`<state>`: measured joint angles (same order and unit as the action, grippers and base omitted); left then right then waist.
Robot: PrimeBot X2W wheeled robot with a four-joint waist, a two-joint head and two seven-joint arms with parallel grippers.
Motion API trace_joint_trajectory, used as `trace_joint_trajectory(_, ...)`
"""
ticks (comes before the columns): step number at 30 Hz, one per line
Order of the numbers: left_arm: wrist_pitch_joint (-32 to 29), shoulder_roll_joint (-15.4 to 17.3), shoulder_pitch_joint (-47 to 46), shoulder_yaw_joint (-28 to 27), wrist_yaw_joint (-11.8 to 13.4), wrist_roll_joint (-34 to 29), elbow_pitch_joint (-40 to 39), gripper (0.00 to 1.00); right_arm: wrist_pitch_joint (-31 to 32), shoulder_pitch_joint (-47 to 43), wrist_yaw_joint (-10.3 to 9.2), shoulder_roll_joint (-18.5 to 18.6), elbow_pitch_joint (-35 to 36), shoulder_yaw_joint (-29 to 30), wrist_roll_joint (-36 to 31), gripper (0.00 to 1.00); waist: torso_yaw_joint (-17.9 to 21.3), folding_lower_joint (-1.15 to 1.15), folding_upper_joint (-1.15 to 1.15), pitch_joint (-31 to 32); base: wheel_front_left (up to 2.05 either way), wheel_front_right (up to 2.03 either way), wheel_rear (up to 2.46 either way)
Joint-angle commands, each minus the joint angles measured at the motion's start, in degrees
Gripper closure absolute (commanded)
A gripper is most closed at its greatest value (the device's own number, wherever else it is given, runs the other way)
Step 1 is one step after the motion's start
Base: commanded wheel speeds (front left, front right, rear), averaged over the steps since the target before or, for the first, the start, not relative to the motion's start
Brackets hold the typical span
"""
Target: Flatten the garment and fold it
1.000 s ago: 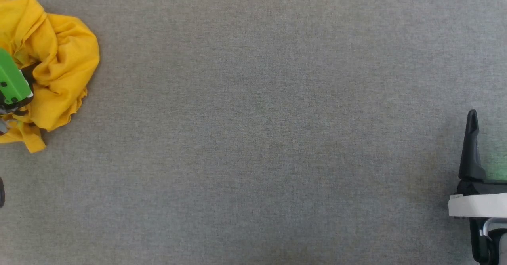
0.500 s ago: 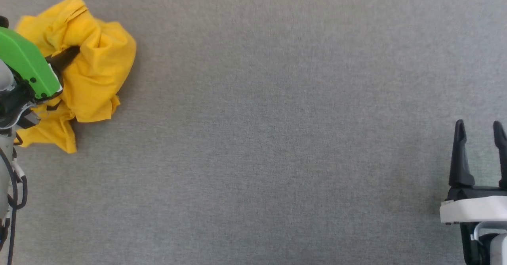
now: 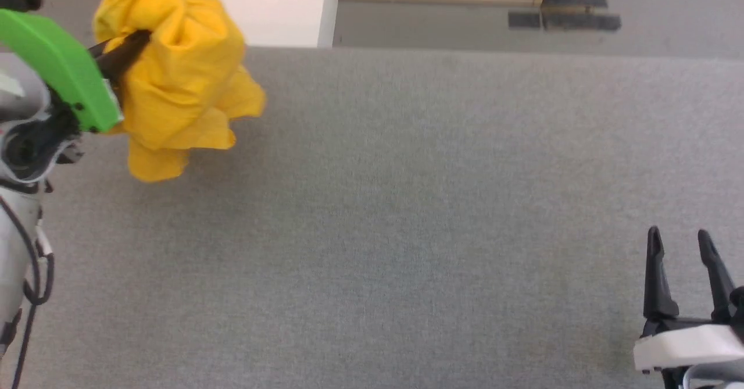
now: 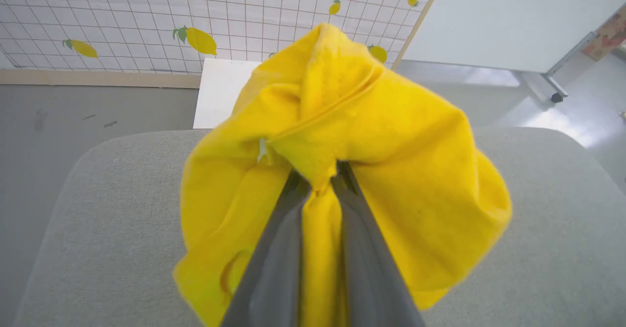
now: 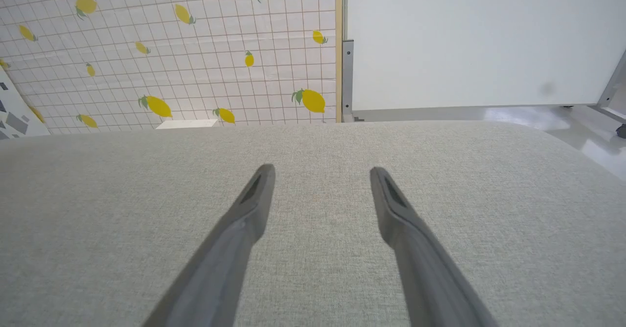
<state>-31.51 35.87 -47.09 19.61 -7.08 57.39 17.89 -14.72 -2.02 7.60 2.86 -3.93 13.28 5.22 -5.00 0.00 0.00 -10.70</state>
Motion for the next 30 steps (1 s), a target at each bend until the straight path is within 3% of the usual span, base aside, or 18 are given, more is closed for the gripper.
trace_joint_trajectory(1, 0.19, -0.35, -0.33, 1.14, -0.40, -1.58, -2.15, 1.00, -0.28, -0.80, -0.11, 0.01, -0.31, -0.06, 0.59, 0.00, 0.49, 0.00, 0.00, 4.98, 0.00, 0.00, 0.00)
trace_joint_trajectory(8, -0.84, -3.26, -0.68, 5.25, 0.38, -3.54, -10.82, 1.00, -0.28, -2.47, -0.11, 0.01, -0.94, 0.27, 1.35, 0.00, 1.85, 0.00, 0.00, 8.70, 0.00, 0.00, 0.00)
trace_joint_trajectory(19, -0.79, -11.70, 0.75, 11.67, 2.17, -4.23, -20.44, 1.00, -0.28, -3.65, -0.11, 0.01, -0.91, 0.71, 1.64, 0.00, 5.02, 0.00, 0.00, 10.33, 0.00, 0.00, 0.00)
trace_joint_trajectory(25, 4.61, -17.34, 4.79, 14.53, 3.10, -5.62, -18.14, 1.00, -0.28, -3.60, -0.11, 0.01, -0.70, 0.58, 1.91, 0.00, 6.40, 0.00, 0.00, 9.18, 0.00, 0.00, 0.00)
trace_joint_trajectory(30, 9.17, -21.01, 9.56, 19.71, 2.90, -9.23, -10.97, 1.00, -0.28, -2.95, -0.11, 0.01, -0.58, 0.85, 2.12, 0.00, 7.42, 0.00, 0.00, 7.64, 0.00, 0.00, 0.00)
